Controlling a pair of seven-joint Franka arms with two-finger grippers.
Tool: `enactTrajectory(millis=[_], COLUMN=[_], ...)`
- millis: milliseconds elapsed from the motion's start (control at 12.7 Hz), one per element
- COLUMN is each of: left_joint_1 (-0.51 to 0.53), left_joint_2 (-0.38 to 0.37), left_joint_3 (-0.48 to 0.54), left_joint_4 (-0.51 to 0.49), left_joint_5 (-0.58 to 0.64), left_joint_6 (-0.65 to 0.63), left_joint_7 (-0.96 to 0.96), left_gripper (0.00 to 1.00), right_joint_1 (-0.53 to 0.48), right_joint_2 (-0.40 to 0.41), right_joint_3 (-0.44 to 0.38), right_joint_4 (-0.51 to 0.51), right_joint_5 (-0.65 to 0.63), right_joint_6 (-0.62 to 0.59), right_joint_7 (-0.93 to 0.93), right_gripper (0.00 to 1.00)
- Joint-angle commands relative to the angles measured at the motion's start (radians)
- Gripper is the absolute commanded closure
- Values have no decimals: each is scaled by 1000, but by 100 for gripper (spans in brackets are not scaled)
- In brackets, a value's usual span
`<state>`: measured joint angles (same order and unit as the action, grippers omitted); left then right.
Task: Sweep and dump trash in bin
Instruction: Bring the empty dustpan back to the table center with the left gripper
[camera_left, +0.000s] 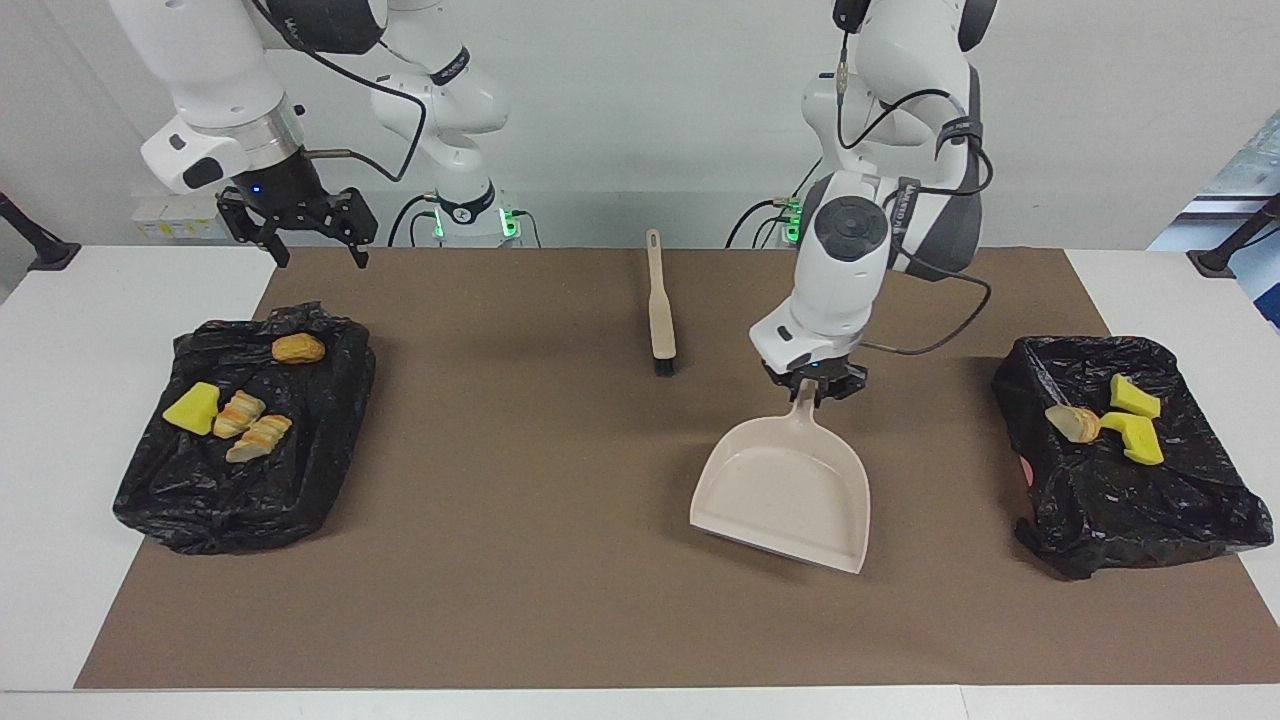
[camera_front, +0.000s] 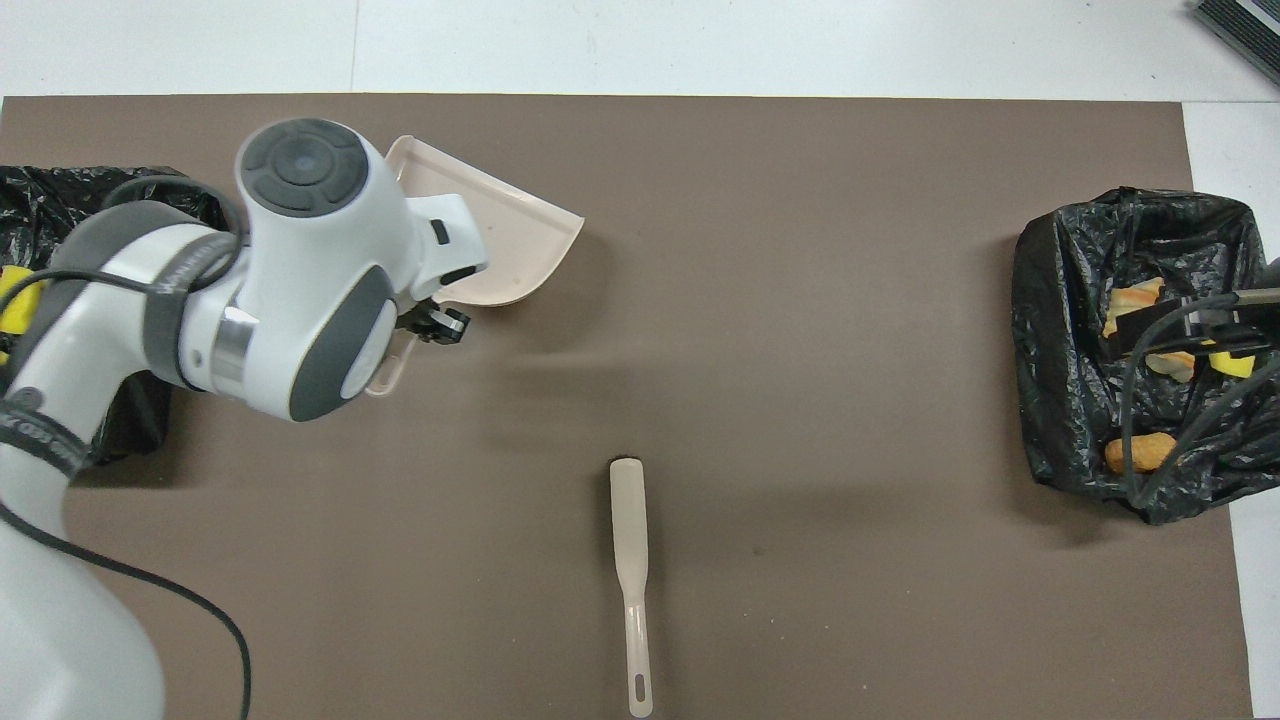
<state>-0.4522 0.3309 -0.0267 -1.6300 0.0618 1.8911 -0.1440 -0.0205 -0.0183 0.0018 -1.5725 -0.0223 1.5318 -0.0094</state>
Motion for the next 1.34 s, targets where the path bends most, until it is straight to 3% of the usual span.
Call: enactTrajectory(millis=[0, 157, 393, 472, 629, 865, 1022, 1258], left_joint_1=[-57, -112, -143, -163, -215, -210, -204, -200], left_joint_2=[17, 60, 66, 92, 213, 234, 232, 221], left_joint_3=[21, 17, 17, 17, 21, 17, 17, 22], left_joint_4=[13, 38, 44, 57, 178, 185, 185, 183], left_joint_5=[-98, -137, -161, -157, -149, -155, -154, -148], left_joint_6=[46, 130, 163, 158, 143, 158, 151, 138], left_joint_7=[-164, -300, -316, -324, -421, -465, -462, -460], left_gripper=[100, 100, 100, 100, 100, 100, 88, 44], right_joint_1=[-10, -10, -10, -10, -10, -10, -10, -10], right_joint_2=[-3, -3, -3, -3, -3, -3, -3, -3], right_joint_3=[6, 6, 6, 6, 6, 6, 6, 6], right_joint_4=[6, 6, 6, 6, 6, 6, 6, 6], right_joint_5=[13, 13, 13, 13, 13, 13, 13, 13], right_joint_6=[-16, -16, -16, -16, -16, -16, -16, -16], right_joint_7=[12, 12, 12, 12, 12, 12, 12, 12], right_gripper=[0, 0, 0, 0, 0, 0, 0, 0])
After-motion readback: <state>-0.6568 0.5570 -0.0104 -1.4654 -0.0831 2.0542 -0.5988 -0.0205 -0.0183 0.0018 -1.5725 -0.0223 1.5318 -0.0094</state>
